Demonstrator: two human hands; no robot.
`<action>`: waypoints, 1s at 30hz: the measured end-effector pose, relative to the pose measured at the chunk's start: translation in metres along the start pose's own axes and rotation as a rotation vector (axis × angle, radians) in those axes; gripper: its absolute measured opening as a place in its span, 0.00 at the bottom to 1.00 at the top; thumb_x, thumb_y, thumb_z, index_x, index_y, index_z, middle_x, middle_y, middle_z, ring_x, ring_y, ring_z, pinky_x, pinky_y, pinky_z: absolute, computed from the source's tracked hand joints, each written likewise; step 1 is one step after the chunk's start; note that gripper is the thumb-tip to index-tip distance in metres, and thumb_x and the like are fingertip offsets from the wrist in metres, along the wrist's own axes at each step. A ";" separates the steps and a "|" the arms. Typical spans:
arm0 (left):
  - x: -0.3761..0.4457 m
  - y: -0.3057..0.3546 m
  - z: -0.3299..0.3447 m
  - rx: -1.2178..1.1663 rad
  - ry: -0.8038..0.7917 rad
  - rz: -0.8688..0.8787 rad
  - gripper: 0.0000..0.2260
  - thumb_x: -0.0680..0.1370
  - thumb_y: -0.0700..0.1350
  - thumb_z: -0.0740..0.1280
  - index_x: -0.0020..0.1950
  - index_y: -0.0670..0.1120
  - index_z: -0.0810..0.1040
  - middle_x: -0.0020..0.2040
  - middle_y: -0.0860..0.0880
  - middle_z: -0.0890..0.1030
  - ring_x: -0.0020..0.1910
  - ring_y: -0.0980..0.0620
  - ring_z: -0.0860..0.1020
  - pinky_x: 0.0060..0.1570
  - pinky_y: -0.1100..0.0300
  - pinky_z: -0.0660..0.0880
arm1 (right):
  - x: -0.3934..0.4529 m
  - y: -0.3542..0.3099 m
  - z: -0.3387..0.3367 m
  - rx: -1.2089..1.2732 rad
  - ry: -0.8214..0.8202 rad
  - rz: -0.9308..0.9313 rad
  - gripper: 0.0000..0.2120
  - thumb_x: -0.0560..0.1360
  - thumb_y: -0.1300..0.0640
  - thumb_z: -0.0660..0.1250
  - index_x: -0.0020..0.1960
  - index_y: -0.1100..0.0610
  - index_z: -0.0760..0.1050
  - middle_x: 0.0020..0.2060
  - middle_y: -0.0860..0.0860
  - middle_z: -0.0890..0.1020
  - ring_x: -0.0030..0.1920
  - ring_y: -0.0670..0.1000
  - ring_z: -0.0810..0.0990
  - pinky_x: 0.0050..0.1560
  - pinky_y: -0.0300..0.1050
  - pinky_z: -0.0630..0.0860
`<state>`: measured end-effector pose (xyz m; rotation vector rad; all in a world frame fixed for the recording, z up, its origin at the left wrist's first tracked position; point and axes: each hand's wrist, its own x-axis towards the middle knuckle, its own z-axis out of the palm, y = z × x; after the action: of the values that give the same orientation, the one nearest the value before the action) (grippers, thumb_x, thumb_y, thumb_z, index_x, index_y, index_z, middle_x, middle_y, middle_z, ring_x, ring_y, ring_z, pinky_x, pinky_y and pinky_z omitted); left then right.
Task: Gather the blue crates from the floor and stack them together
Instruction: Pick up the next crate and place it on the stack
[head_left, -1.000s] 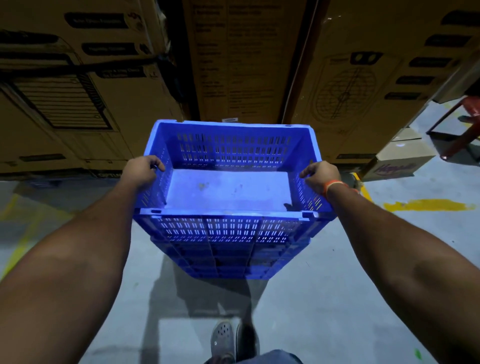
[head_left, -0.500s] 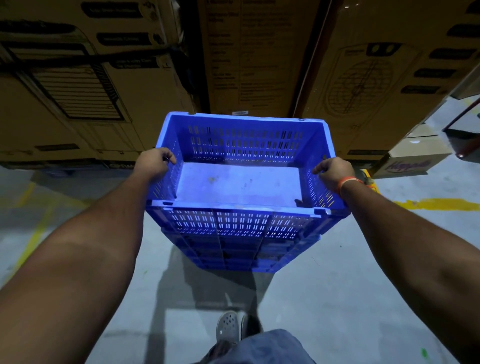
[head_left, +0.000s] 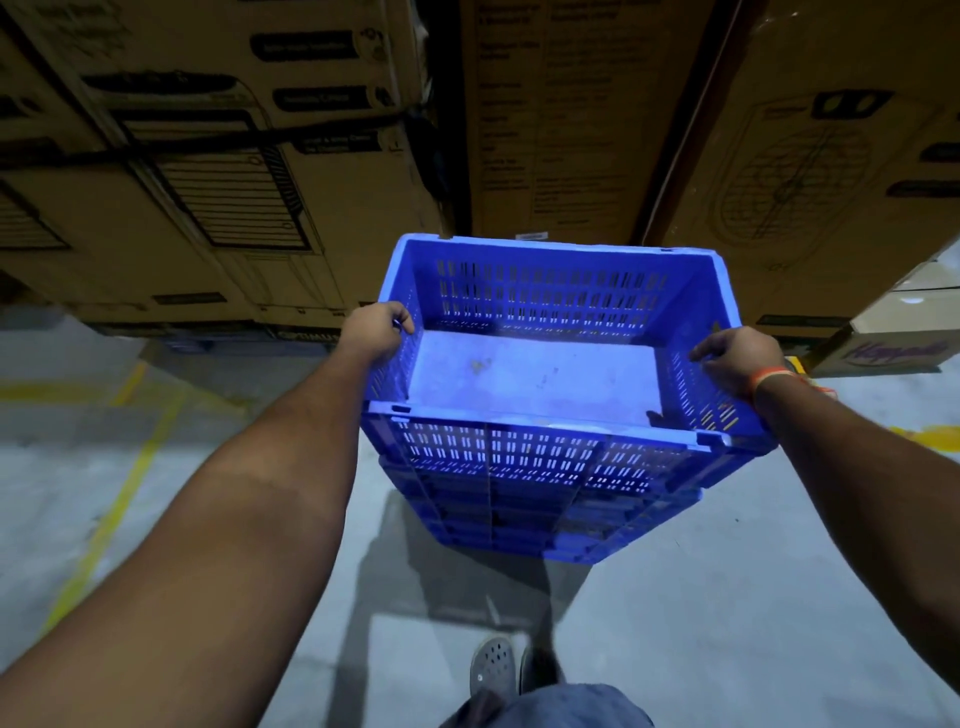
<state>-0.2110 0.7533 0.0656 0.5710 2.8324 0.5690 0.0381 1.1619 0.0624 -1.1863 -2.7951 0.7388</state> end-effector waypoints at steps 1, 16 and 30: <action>0.001 -0.002 0.001 -0.005 -0.004 -0.003 0.14 0.74 0.34 0.59 0.42 0.51 0.78 0.41 0.47 0.80 0.42 0.44 0.77 0.40 0.56 0.71 | 0.000 0.000 0.000 0.000 -0.002 -0.001 0.12 0.71 0.65 0.68 0.44 0.50 0.84 0.60 0.58 0.82 0.58 0.58 0.81 0.60 0.48 0.76; -0.009 0.000 0.004 0.113 0.050 -0.042 0.11 0.76 0.50 0.69 0.57 0.50 0.78 0.66 0.41 0.66 0.62 0.38 0.73 0.62 0.49 0.73 | -0.024 0.006 -0.006 -0.010 0.082 -0.051 0.16 0.67 0.57 0.75 0.54 0.54 0.83 0.54 0.62 0.79 0.55 0.61 0.79 0.62 0.45 0.72; -0.055 0.154 0.046 -0.332 0.117 0.352 0.10 0.76 0.46 0.67 0.57 0.51 0.79 0.63 0.46 0.71 0.43 0.48 0.81 0.55 0.51 0.77 | -0.107 0.029 -0.034 0.310 0.319 -0.078 0.13 0.67 0.60 0.72 0.51 0.54 0.84 0.53 0.59 0.77 0.52 0.53 0.80 0.63 0.48 0.76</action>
<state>-0.0978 0.8769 0.0927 1.0018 2.6639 1.1408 0.1406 1.1202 0.0975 -1.0290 -2.3511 0.8517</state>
